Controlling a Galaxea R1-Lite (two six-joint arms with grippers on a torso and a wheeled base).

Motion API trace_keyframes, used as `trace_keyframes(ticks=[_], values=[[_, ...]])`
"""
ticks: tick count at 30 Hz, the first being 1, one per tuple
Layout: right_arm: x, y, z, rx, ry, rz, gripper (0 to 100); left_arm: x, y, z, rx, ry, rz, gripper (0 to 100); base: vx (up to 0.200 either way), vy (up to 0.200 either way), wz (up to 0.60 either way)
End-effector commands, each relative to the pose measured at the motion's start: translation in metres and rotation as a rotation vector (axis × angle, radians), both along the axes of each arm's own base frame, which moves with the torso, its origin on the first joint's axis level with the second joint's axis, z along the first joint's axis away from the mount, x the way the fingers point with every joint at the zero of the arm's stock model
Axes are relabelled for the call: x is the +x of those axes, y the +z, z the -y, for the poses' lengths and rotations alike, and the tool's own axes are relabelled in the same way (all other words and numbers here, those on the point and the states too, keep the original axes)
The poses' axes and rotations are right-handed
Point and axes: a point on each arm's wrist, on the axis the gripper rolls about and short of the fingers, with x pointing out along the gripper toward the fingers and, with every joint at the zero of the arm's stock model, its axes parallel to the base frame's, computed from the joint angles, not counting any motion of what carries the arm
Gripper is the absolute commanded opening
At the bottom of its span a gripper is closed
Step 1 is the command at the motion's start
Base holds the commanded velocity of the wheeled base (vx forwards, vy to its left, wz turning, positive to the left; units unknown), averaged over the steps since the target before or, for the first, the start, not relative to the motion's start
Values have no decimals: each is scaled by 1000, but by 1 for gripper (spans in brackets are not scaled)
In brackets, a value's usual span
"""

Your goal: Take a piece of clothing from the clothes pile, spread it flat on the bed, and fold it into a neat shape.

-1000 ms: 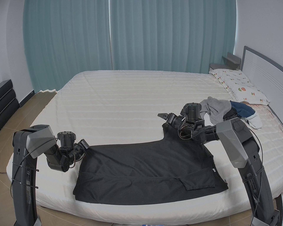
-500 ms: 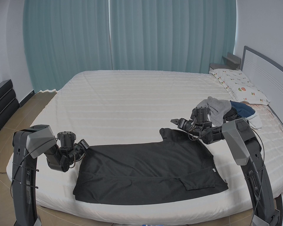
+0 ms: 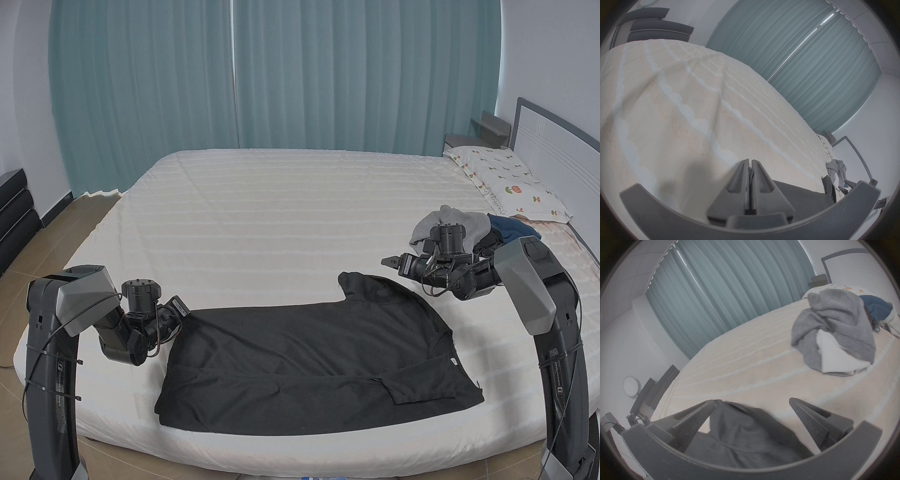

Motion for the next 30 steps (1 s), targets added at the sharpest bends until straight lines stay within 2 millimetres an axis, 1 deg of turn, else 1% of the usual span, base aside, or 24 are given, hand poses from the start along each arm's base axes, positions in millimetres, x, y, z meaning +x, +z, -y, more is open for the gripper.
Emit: trace_keyframes(ticks=[1,3,4,6,8,12,17,22,26,30], values=[[-4,5,12,-5,-8,-9,100,0,0,0,0,0,1,0,0,0,0],[-3,1,15,-13,-9,-14,100,0,0,0,0,0,1,0,0,0,0],[-3,-9,16,-40,1,-24,100,0,0,0,0,0,1,0,0,0,0],[-3,-15,20,-66,10,-26,100,0,0,0,0,0,1,0,0,0,0],[-4,-22,20,-82,18,-38,100,0,0,0,0,0,1,0,0,0,0],[-7,-31,20,-102,32,-54,100,0,0,0,0,0,1,0,0,0,0],[-10,-36,22,-121,44,-68,100,0,0,0,0,0,1,0,0,0,0],[-13,-35,22,-123,45,-72,100,0,0,0,0,0,1,0,0,0,0],[-16,-31,22,-132,53,-33,100,0,0,0,0,0,1,0,0,0,0],[-21,-34,22,-147,86,-11,100,0,0,0,0,0,1,0,0,0,0]])
